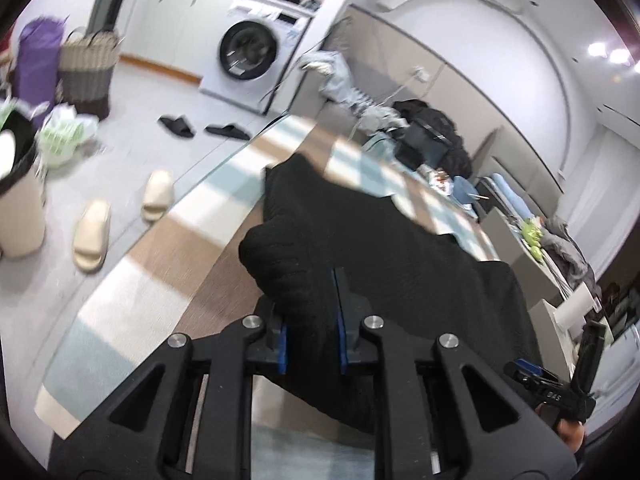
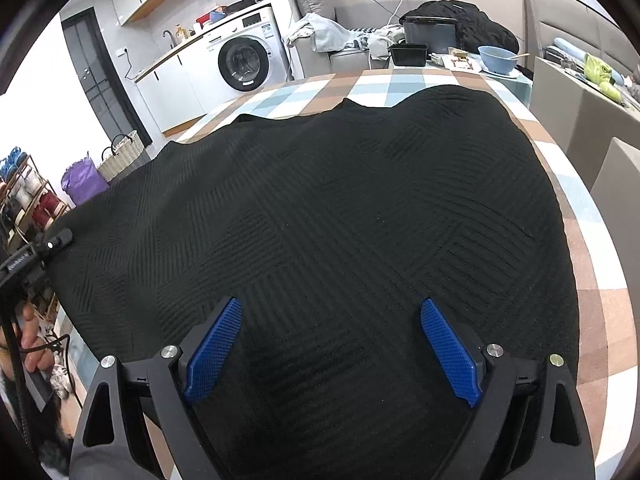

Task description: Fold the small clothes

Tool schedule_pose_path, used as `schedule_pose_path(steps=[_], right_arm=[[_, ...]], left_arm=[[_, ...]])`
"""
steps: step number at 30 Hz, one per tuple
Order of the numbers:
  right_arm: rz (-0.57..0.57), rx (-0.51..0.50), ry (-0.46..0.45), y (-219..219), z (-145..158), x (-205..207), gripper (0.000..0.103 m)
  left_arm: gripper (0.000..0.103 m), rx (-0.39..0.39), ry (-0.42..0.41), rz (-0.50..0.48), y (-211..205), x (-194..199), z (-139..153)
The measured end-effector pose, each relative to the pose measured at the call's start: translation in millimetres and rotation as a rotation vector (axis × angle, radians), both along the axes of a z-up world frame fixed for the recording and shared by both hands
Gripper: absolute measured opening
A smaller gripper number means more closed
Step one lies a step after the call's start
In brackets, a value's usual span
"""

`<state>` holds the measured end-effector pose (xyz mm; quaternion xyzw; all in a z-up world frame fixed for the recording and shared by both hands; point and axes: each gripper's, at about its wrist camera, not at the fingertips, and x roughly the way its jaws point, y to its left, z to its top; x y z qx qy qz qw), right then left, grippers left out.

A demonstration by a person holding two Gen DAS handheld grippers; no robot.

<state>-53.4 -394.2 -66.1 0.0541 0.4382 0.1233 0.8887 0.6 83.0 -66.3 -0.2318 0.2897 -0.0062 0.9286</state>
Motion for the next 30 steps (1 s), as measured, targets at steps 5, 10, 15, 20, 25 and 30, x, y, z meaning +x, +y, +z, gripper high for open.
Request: schedule_pose_path(steps=[5, 10, 15, 20, 25, 30], right_arm=[[-0.002, 0.02, 0.007, -2.6, 0.4, 0.2, 0.092], [-0.008, 0.021, 0.015, -1.2, 1.4, 1.6, 0.093], [-0.03, 0.054, 0.021, -8.5, 6.5, 2.0, 0.093], [-0.042, 0.032, 0.011, -16.0, 12.8, 0.6, 0.093], [-0.04, 0.063, -0.005, -19.3, 20.5, 0.7, 0.093], [0.047, 0.147, -0.01, -4.0, 26.3, 6.9, 0.084]], left_arm=[[0.013, 0.068, -0.095, -0.123, -34.2, 14.3, 36.3], [0.011, 0.098, -0.154, -0.337, -99.0, 35.5, 59.8], [0.007, 0.142, -0.114, -0.623, -188.8, 43.5, 41.4], [0.008, 0.102, 0.035, -0.78, -223.1, 54.2, 1.9], [0.049, 0.001, 0.157, -0.863, -217.2, 58.6, -13.1], [0.072, -0.026, 0.059, -0.765, -174.4, 54.8, 7.9]])
